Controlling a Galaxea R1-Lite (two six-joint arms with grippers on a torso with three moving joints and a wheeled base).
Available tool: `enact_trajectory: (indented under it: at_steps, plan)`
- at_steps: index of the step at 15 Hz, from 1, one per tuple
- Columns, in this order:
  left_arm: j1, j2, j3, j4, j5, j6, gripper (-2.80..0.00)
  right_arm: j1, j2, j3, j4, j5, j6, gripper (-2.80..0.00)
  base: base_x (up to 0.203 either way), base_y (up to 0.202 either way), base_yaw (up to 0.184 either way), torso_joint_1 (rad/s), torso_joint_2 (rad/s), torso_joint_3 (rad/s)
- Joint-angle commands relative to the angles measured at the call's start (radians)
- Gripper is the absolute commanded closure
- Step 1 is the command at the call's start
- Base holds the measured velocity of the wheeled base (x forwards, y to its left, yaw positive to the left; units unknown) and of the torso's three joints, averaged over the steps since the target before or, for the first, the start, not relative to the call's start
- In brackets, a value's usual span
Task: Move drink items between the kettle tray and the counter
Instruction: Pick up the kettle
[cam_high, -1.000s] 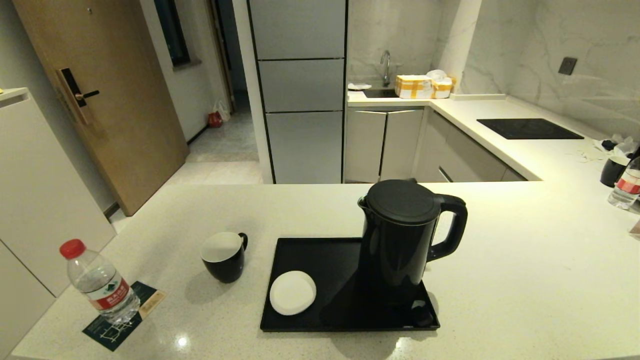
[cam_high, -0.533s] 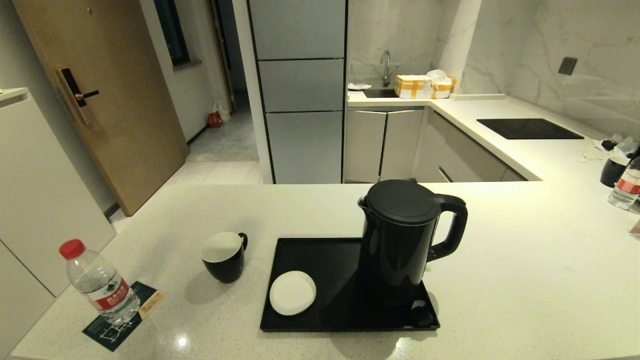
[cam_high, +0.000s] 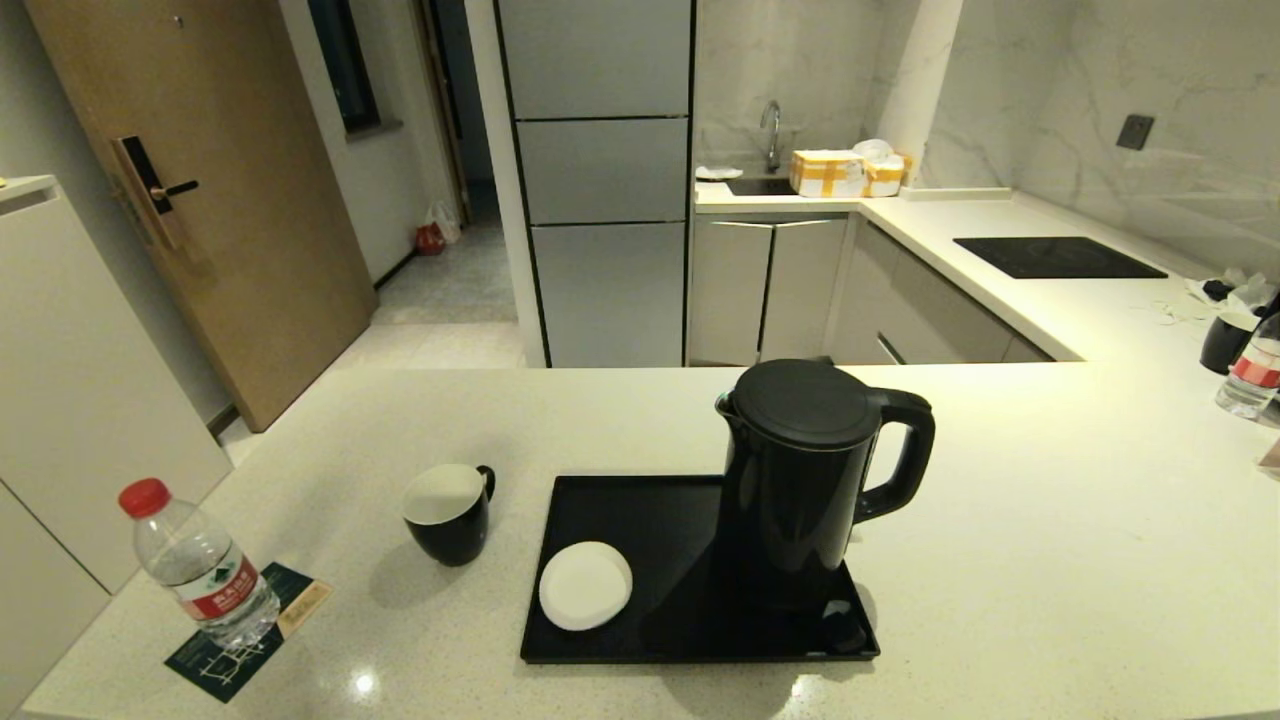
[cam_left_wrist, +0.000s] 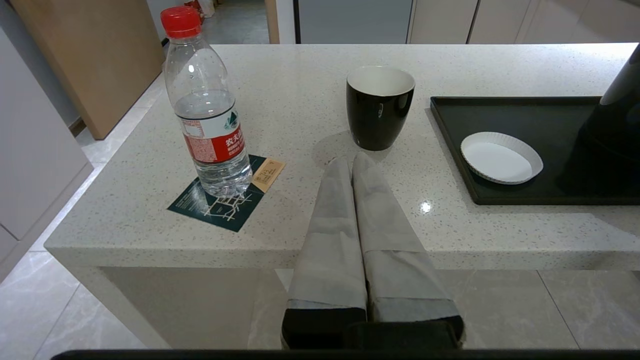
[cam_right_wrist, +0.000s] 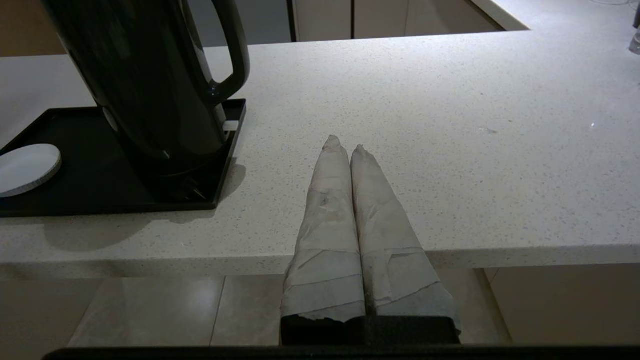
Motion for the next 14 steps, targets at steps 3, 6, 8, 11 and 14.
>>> enact_trajectory:
  at_steps: [3, 6, 8, 11, 14]
  plan:
    - [0.000, -0.002, 0.001, 0.001, 0.001, 0.000, 0.00, 0.000, 0.002, -0.015, 0.007, -0.004, -0.002, 0.00, 0.000, 0.000, 0.000, 0.000, 0.00, 0.000]
    - [0.000, -0.002, 0.001, 0.001, 0.001, 0.000, 0.00, 0.000, 0.086, -0.229, 0.074, 0.002, 0.042, 0.00, 0.000, 0.000, 0.000, 0.000, 0.00, 0.000]
    - [0.000, -0.002, 0.001, 0.001, 0.001, 0.000, 0.00, -0.001, 0.198, -0.451, 0.250, 0.008, 0.074, 0.00, 0.000, 0.000, 0.000, 0.000, 0.00, 0.000]
    - [0.000, -0.002, 0.001, -0.001, 0.001, 0.000, 0.00, 0.004, 0.399, -0.586, 0.657, 0.098, 0.087, 0.00, 0.000, 0.000, 0.000, 0.000, 0.00, 0.000]
    - [0.000, -0.002, 0.001, -0.001, 0.001, 0.000, 0.00, 0.006, 0.623, -0.486, 0.563, 0.224, 0.041, 0.00, 0.000, 0.000, 0.000, 0.000, 0.00, 0.000]
